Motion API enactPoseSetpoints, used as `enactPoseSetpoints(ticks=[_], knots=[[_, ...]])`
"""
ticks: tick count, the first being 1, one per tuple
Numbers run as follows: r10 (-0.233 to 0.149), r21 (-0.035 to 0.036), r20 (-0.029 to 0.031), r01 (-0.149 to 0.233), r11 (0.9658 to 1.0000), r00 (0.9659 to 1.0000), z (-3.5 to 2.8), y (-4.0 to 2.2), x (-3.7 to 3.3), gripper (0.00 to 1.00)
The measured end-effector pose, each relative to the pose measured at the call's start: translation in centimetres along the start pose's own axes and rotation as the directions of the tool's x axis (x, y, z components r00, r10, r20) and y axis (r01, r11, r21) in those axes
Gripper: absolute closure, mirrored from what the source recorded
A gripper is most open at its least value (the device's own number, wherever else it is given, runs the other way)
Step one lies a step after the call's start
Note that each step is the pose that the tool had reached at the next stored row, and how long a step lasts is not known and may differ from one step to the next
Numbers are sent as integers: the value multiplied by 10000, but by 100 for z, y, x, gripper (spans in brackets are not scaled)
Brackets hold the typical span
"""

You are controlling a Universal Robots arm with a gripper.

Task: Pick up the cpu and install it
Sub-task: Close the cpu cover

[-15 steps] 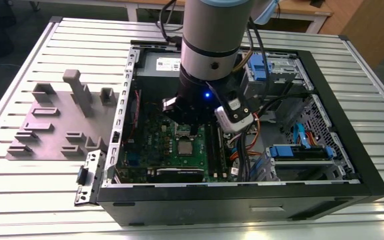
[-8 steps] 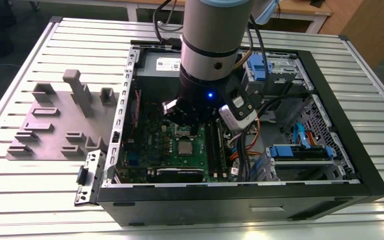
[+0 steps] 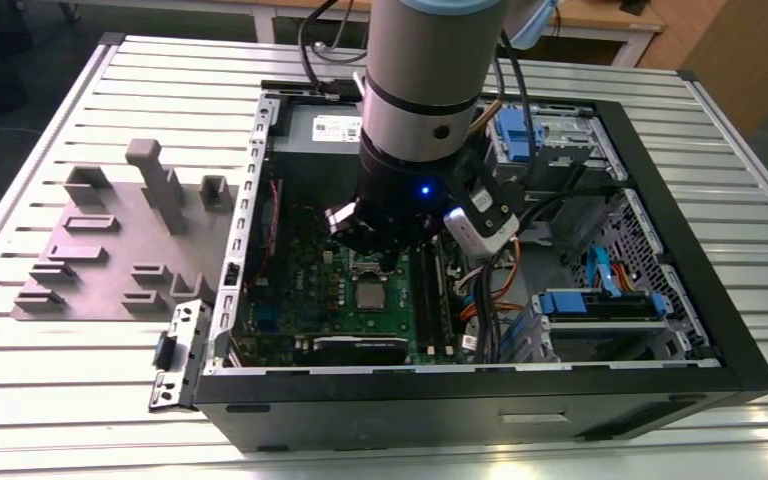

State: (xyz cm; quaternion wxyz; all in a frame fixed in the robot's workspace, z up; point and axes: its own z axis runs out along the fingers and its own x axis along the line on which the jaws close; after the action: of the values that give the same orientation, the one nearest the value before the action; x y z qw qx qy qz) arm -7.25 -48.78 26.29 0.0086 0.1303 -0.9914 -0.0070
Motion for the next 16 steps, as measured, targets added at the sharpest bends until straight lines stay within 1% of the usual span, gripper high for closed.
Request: enactPoseSetpoints(ticks=[2,4,6,9,11,13,14,16], knots=[[-183,3,-1,183,9998,9998,3,0,-1,89],[-529,8,-4,529,9986,9986,7,0,-1,89],[-898,14,-9,898,9960,9960,13,-1,-1,89],[-1408,24,-18,1408,9900,9900,18,-1,-2,89],[-1535,25,-19,1535,9881,9881,20,-1,-2,89],[-1550,24,-18,1550,9879,9879,21,-1,-2,89],[-1664,26,-20,1664,9861,9861,21,-1,-2,89],[-1674,26,-21,1674,9859,9859,21,-1,-1,89]])
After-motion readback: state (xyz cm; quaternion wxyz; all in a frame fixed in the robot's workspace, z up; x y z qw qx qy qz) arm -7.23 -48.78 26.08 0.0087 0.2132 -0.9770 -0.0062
